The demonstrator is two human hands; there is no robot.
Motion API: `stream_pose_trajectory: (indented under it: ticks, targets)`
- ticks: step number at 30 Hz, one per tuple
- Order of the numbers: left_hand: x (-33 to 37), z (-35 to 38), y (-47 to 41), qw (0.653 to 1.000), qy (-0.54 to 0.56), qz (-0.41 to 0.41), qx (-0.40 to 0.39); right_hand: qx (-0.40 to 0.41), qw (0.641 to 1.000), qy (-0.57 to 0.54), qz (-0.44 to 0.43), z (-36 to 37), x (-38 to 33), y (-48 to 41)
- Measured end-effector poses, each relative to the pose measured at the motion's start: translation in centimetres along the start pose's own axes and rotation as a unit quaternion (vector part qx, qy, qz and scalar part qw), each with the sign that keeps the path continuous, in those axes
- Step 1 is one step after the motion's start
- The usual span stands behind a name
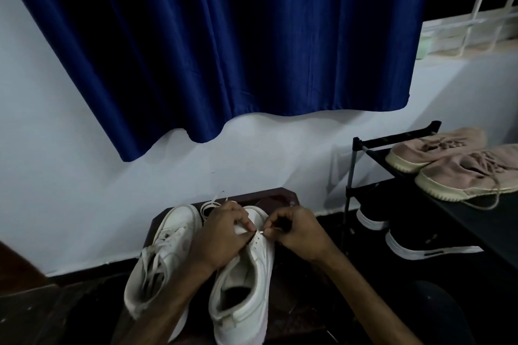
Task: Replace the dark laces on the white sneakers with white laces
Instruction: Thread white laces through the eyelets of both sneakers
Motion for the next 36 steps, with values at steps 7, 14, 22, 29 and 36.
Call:
stream_pose_trajectory:
  ticks: [7,14,22,29,36]
  targets:
    - [0.2,0.0,0.1,1.000,0.020,-0.003,0.014,-0.060,0.990,-0.121,0.033,0.0,0.7,-0.4]
    - [0.2,0.0,0.0,1.000,0.024,-0.008,-0.006,-0.086,0.979,-0.175,0.063,0.9,0.9,-1.3]
    - [1.2,0.1,-0.9,0.993,-0.061,-0.021,-0.102,-0.072,0.993,-0.093,0.011,0.8,0.4,-1.1]
    - [0.2,-1.7,0.0,0.994,0.009,-0.108,-0.026,-0.036,0.996,-0.085,-0.016,0.5,-1.9,-2.0]
    - [-0.6,-1.8,1.1,0.987,0.056,-0.147,0.040,-0.013,0.999,0.026,-0.036,1.1,-3.4,-2.1]
Point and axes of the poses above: each hand's wrist, its own y-axis away from the middle knuckle, its own z-axis out of the palm, x = y × z, the point moved 5 cm from there along -y, towards the middle knuckle, and after that the axes turned 15 degrees about y, right-handed, at the moved point
